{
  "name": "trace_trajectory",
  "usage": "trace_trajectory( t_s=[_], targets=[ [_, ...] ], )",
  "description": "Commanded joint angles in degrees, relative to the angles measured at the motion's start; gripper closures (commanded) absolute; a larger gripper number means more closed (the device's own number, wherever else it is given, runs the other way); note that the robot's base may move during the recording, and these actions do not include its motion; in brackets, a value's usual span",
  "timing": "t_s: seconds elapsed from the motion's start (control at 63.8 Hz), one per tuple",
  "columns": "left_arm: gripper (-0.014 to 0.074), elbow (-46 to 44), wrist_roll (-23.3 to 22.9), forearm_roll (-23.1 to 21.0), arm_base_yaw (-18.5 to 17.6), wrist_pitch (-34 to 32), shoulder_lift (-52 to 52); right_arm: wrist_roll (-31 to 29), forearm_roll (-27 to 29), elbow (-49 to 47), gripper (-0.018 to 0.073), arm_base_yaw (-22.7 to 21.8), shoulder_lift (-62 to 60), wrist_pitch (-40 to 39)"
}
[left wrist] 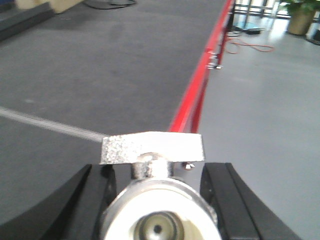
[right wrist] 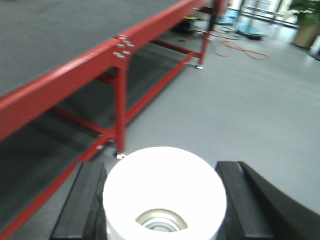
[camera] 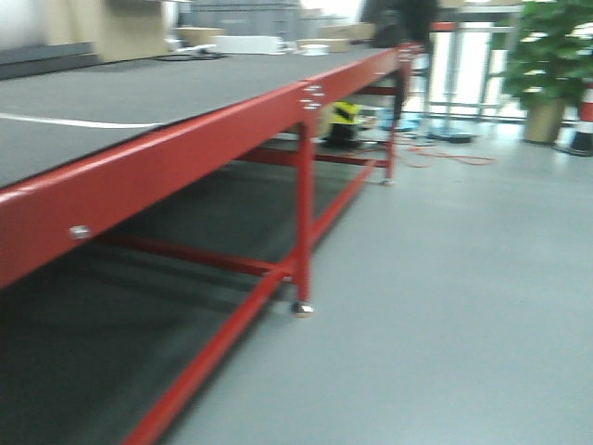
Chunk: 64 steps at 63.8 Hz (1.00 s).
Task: Place valve from conveyor to right shelf box
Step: 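Drive the base toward the steel shelf of blue bins, holding both valves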
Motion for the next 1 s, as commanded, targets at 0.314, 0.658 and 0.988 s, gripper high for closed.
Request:
trace_trajectory(
  t_s=[0.314, 0.658, 0.988],
  targets=[
    [0.0708, -0.6, -0.2, -0.5, 0.2, -3.4, -0.6, -0.4, 0.1, -0.5, 0.0721, -0.1, -0.8, -4.3],
    [0.0708, -0.6, -0.2, -0.5, 0.2, -3.4, -0.6, -0.4, 0.1, -0.5, 0.0721, -0.1, -0.8, -4.3],
    [0.0708, -0.6, -0.2, -0.5, 0.2, -3.4, -0.6, -0.4, 0.1, -0.5, 0.0721, -0.1, -0.8, -4.3]
  ],
)
